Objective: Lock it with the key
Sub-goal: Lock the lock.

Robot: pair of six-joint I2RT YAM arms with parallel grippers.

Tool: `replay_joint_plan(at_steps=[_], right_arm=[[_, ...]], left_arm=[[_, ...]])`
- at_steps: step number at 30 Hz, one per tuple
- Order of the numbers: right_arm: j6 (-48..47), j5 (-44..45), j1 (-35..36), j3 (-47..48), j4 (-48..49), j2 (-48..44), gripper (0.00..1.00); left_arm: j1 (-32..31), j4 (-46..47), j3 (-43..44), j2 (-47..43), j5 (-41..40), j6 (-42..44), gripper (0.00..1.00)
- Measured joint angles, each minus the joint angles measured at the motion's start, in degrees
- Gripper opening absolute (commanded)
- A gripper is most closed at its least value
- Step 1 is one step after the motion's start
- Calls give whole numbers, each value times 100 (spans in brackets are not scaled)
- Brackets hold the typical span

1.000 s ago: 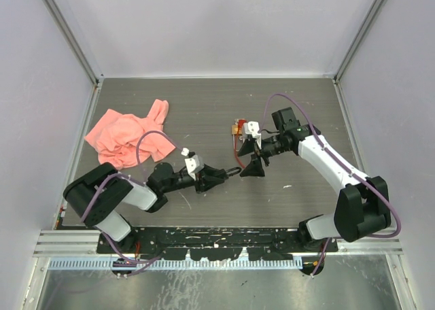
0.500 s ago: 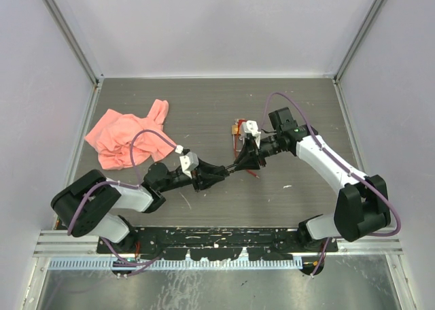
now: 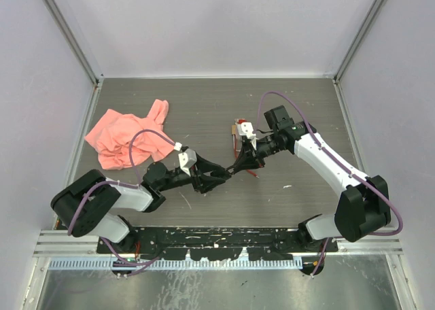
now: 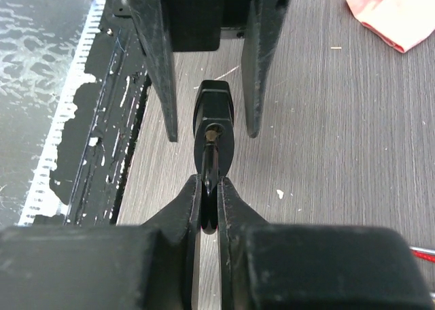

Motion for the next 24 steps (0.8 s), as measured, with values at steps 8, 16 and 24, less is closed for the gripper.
replay_joint_plan(at_steps=[8,16,24], right_arm=[[-42,413,81,140,-229,0,1],[-44,758,184,22,-107,0,1],[-39,992,313,-52,-11,4,1]], left_arm=[[271,101,160,120,310,-435,81],[323,-715,667,286,938,-258,66],[326,-1099,1139,951,1458,-240,60]])
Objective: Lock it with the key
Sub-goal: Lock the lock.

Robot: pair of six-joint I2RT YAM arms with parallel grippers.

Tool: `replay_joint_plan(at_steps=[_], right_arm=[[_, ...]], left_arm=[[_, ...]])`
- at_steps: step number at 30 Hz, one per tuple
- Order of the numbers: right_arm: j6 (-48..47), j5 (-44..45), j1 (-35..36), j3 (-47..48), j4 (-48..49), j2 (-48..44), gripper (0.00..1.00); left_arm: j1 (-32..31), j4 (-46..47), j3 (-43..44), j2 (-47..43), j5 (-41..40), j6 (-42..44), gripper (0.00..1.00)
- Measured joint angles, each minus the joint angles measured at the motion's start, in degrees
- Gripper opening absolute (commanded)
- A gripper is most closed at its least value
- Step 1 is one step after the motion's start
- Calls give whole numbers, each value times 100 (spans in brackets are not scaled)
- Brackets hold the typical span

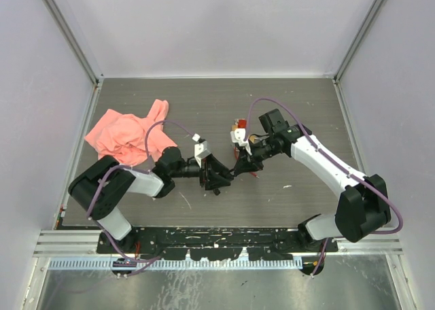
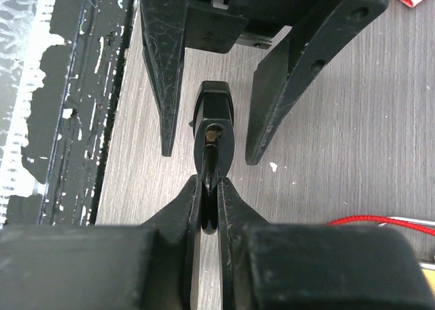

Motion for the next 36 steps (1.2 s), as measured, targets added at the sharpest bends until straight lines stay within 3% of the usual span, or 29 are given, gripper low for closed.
replay_joint_plan(at_steps=[10,13,16,19,26,36], right_arm=[[35,111,-2,-96,166,0,1],[46,111,-2,-116,175,0,1],[74,111,-2,-146,219,0,1],[96,122,-2,-219,258,4,1],[188,94,28,-505,570,31,1],[490,173,184,-660,1152,444,1]], left_arm=[[9,166,-98,435,107,15,56],[9,297,-98,560,105,4,41],[9,455,-96,726,129,-46,14],[9,610,-90,844,247,-70,0],[9,632,-164,962,264,68,0],[2,527,-448,984,-48,927,0]])
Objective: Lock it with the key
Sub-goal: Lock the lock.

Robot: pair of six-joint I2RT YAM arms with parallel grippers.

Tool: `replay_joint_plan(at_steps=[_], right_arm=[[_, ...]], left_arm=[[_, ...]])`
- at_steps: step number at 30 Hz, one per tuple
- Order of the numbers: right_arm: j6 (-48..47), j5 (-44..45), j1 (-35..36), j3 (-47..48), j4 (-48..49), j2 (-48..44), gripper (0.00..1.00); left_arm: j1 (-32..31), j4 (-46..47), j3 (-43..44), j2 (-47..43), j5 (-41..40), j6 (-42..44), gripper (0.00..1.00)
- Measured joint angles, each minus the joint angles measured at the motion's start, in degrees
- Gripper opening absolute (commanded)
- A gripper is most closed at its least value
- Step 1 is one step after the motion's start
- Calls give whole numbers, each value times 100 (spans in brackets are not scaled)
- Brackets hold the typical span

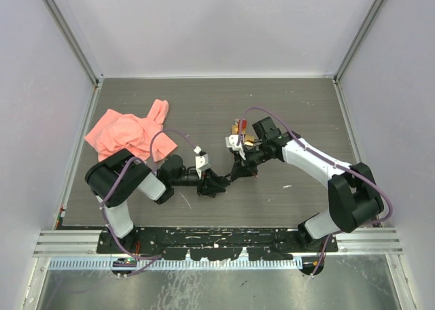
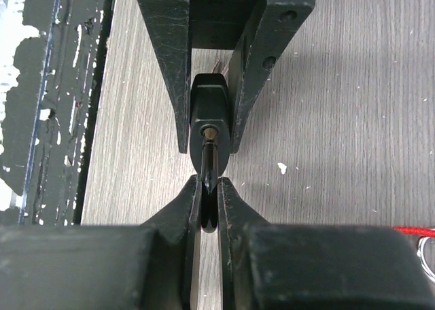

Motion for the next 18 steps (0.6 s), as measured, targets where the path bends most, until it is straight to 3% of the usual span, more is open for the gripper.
replay_joint_plan(at_steps=[18], right_arm=[[-168,603,566,-48,175,564,1]], left_arm=[[-20,-216,-181,323,-4,485,0]])
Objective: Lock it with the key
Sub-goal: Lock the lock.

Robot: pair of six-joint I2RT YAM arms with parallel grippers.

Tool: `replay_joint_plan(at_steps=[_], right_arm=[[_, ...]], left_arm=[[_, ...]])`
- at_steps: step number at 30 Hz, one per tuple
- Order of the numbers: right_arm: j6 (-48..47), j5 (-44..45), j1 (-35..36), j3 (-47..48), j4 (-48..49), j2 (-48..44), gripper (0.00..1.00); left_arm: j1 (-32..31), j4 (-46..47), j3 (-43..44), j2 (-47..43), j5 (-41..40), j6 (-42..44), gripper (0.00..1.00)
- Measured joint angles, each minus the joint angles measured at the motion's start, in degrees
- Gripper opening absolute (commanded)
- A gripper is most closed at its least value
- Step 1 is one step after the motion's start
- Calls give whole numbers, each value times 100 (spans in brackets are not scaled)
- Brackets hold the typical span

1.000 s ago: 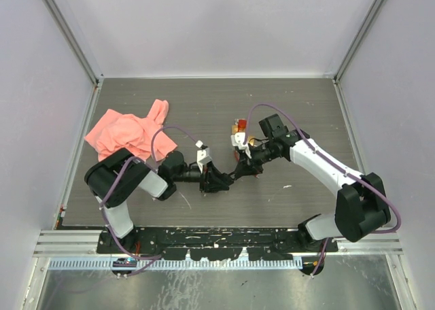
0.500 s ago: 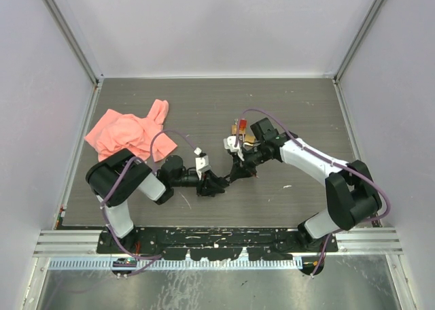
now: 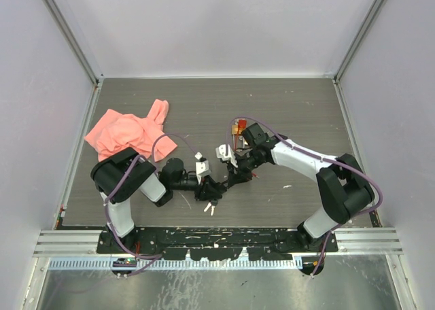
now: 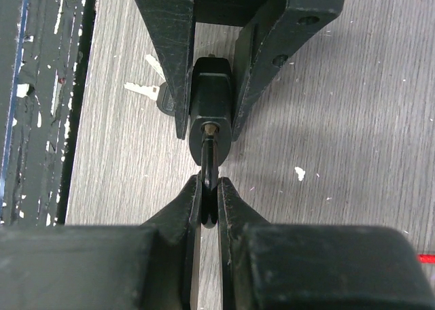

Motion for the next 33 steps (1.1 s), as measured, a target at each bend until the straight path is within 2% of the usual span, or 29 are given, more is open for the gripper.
replay_joint_plan(at_steps=[12,33], right_arm=[[120,232,291,35,68,26,1],[1344,717,778,-380,931,-129,1]], left_arm=[[31,415,-127,140,76,103,0],[74,999,-278,367,264,236,0]])
